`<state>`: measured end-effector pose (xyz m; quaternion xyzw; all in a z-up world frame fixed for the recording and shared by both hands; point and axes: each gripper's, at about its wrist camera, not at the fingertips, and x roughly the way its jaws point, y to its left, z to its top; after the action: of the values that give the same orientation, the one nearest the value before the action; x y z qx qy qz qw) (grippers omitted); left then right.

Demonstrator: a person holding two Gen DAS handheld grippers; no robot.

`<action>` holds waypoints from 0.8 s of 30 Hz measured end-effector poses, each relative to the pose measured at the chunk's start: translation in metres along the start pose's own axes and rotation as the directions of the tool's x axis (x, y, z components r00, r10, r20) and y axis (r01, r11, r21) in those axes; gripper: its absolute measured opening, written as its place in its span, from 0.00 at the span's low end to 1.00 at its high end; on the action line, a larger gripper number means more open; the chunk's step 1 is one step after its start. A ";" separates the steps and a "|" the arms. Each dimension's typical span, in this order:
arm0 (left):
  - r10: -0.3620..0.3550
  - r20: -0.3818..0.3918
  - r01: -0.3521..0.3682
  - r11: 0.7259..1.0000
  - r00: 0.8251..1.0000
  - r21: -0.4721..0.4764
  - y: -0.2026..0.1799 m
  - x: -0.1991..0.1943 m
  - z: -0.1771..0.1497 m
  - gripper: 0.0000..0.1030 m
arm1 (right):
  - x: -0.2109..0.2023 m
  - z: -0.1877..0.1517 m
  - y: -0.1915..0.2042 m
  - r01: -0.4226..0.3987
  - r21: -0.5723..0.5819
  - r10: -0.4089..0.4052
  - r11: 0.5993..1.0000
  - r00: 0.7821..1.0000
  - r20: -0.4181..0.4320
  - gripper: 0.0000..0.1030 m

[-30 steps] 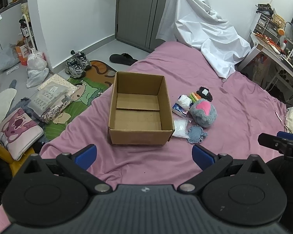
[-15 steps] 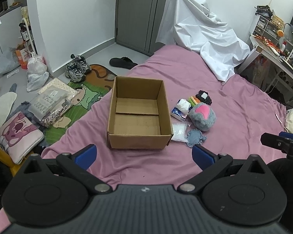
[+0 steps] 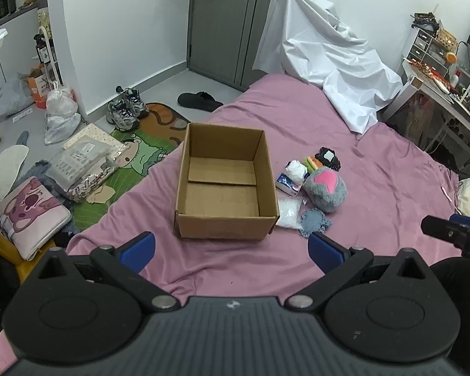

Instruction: Organize soft objects

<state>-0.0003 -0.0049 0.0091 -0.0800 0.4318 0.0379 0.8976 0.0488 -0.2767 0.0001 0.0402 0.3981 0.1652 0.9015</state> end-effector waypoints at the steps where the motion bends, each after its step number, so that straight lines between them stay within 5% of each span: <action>1: 0.001 0.003 -0.001 1.000 1.000 -0.001 0.001 -0.001 -0.001 1.00 | 0.000 0.000 0.000 0.000 -0.001 0.000 1.000 1.000 0.000 1.00; 24: 0.010 0.046 -0.011 1.000 0.999 0.021 0.011 -0.010 0.015 1.00 | 0.003 0.001 0.004 0.002 -0.003 -0.002 1.000 1.000 0.013 1.00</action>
<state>0.0037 0.0089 0.0250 -0.0675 0.4119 0.0397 0.9079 0.0503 -0.2716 -0.0001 0.0392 0.3921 0.1646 0.9042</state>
